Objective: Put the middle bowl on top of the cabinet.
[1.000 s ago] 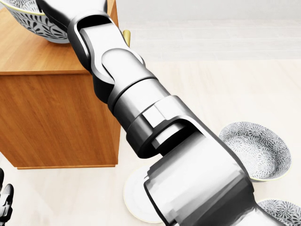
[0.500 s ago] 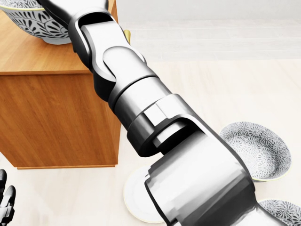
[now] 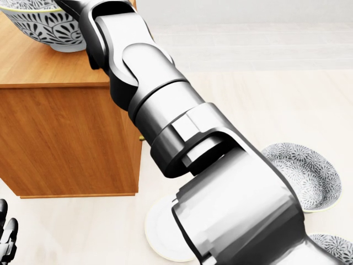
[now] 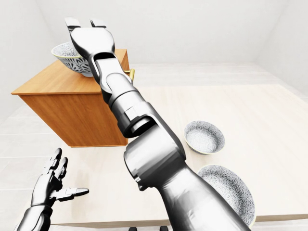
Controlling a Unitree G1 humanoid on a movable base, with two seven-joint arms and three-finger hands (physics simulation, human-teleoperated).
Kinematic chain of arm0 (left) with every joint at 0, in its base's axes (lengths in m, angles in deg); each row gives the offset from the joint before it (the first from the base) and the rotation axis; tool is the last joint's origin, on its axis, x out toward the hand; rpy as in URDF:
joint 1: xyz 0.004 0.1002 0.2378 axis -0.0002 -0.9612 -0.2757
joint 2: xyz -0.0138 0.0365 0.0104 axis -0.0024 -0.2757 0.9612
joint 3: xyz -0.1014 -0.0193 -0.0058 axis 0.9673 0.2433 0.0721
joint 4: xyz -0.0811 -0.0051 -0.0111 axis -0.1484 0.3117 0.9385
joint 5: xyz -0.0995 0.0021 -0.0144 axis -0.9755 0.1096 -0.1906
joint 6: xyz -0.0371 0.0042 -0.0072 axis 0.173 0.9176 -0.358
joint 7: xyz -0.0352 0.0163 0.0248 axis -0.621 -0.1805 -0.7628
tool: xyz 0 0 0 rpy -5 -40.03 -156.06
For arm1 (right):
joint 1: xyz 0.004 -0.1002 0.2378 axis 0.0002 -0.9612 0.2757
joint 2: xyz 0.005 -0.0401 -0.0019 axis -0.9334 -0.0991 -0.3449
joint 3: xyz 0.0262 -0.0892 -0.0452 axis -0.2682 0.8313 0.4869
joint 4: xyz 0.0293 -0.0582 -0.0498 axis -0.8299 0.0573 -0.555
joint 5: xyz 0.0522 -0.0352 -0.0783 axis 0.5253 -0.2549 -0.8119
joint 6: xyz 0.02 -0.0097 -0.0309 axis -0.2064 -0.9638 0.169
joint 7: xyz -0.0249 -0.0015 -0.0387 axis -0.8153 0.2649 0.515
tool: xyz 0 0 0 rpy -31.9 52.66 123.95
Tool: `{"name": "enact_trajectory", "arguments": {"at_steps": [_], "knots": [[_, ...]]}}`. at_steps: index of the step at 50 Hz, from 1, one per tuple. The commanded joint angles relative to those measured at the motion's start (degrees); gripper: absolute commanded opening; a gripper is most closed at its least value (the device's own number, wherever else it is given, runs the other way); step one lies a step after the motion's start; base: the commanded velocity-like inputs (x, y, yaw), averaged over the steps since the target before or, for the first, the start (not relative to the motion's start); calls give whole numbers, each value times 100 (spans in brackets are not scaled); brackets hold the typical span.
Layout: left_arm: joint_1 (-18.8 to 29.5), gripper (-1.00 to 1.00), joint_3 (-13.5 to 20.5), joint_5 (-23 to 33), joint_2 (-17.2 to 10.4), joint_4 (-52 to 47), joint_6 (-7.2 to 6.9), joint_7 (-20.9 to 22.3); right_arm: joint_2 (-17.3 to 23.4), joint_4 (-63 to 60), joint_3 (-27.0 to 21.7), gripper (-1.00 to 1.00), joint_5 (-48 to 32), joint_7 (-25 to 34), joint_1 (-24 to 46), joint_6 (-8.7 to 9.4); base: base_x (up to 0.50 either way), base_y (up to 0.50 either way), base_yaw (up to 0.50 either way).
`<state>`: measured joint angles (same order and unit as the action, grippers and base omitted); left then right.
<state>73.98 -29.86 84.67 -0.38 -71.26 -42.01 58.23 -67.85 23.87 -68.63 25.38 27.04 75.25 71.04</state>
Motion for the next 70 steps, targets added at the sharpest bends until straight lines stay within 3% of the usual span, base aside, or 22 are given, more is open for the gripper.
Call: {"name": "enact_trajectory", "arguments": {"at_steps": [1,17,32,70], "knots": [[-16,100,-1,-7,3,-7,0,1,51,24,-18,95,106,76,28,0,0,0,0],[-62,100,63,-104,8,-4,0,75,379,50,-147,100,289,70,158,0,0,0,0],[-116,100,74,-113,51,-92,0,127,1001,194,-239,100,352,32,261,0,0,0,0],[-137,100,126,-51,118,-323,0,134,1449,270,-264,100,261,-13,147,0,0,0,0]]}}
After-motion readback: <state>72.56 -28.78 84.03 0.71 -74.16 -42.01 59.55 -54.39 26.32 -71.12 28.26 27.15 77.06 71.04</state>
